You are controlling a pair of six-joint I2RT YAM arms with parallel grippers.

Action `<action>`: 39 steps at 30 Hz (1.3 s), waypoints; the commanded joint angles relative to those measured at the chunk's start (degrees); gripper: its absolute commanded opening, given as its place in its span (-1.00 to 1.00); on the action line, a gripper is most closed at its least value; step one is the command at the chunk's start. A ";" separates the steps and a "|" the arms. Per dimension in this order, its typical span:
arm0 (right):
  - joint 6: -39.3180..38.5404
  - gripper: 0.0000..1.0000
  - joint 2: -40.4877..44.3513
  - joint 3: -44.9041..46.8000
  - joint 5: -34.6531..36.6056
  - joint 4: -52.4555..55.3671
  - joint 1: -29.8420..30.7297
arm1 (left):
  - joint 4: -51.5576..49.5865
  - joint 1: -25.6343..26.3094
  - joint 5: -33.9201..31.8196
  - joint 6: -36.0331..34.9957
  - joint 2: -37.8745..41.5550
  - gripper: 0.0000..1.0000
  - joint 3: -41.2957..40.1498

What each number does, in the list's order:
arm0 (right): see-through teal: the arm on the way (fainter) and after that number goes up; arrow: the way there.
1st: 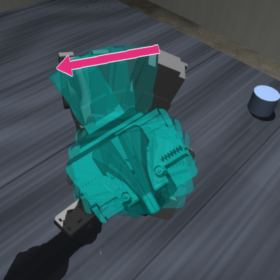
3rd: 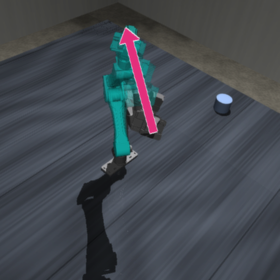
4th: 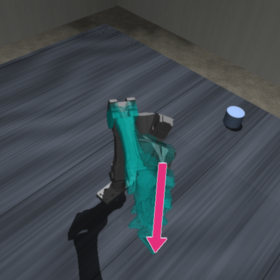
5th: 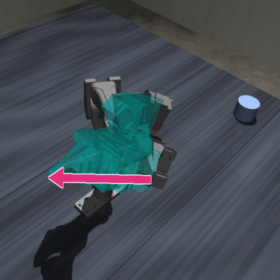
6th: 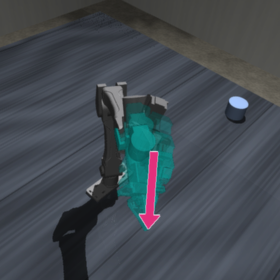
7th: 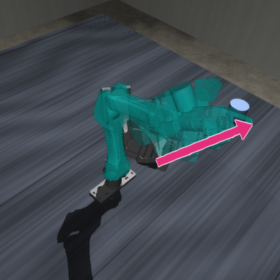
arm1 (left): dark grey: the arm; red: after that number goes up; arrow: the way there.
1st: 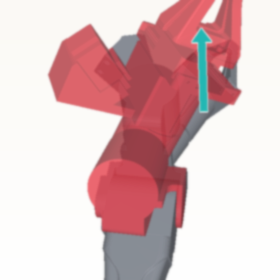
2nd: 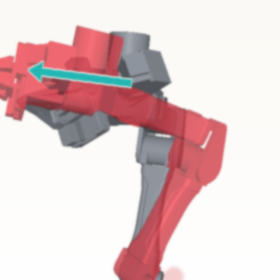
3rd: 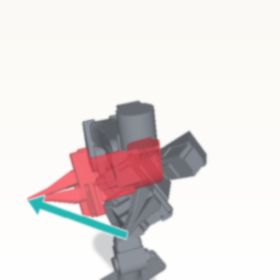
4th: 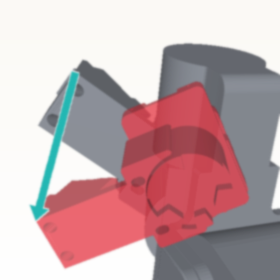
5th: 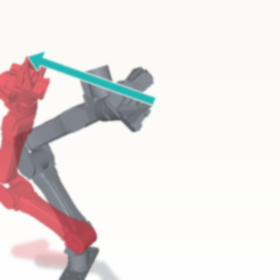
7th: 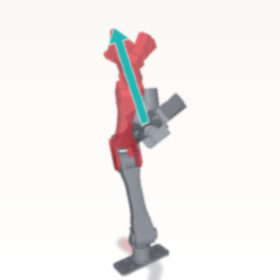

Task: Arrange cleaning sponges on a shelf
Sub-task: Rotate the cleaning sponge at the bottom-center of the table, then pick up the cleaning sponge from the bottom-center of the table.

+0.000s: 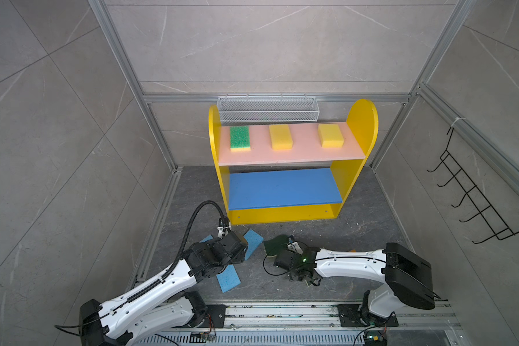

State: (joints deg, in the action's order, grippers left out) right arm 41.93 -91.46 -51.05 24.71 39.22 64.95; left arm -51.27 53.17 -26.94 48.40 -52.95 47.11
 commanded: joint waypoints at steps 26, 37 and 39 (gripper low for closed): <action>1.44 0.81 23.00 13.52 -10.67 0.04 -11.57 | -1.82 0.27 -1.91 -0.49 -3.44 0.49 4.12; 12.81 0.84 22.84 15.97 -8.55 0.86 -1.99 | -1.72 0.27 -0.98 -0.37 -4.73 0.49 4.27; 15.21 0.85 23.47 17.99 -10.38 -1.28 -1.76 | -1.69 0.34 -0.92 -0.16 -4.02 0.49 3.80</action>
State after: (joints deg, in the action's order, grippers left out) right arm 51.81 -67.83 -35.66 15.25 38.37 62.67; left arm -52.14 53.17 -27.00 48.40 -58.00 49.80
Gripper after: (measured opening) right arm 0.923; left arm 0.746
